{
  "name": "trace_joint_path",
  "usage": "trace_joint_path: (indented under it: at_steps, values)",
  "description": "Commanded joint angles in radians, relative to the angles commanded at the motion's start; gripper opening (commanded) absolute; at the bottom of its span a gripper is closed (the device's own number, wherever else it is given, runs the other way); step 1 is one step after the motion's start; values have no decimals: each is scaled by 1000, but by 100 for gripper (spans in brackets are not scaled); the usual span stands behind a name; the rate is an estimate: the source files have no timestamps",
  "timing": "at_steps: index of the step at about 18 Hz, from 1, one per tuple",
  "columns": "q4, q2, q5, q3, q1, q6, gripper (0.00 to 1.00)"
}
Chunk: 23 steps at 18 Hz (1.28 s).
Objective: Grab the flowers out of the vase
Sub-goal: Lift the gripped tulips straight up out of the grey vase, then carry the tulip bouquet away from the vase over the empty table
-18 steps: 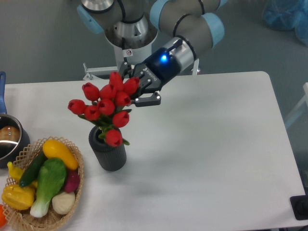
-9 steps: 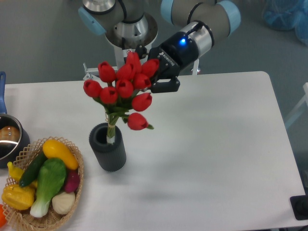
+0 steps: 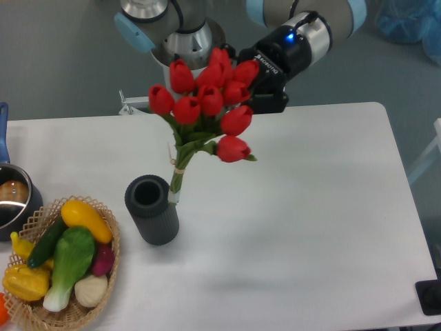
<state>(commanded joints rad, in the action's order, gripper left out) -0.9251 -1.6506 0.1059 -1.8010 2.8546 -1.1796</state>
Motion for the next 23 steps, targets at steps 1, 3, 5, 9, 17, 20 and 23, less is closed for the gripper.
trace_joint_path:
  at_steps: [1, 3, 5, 9, 17, 20, 23]
  values:
    - [2, -2, -20, 14, 18, 0, 0]
    - [2, -3, -156, 46, 26, -5, 0]
    - [0, -6, -341, 87, 28, -26, 0]
    - [-1, -12, -621, 120, 23, -104, 0]
    - [-14, -52, -896, 103, 32, -114, 0]
    - [-12, -81, -1014, 112, 26, -121, 0]
    - [-14, -115, -1215, 118, 22, -129, 0]
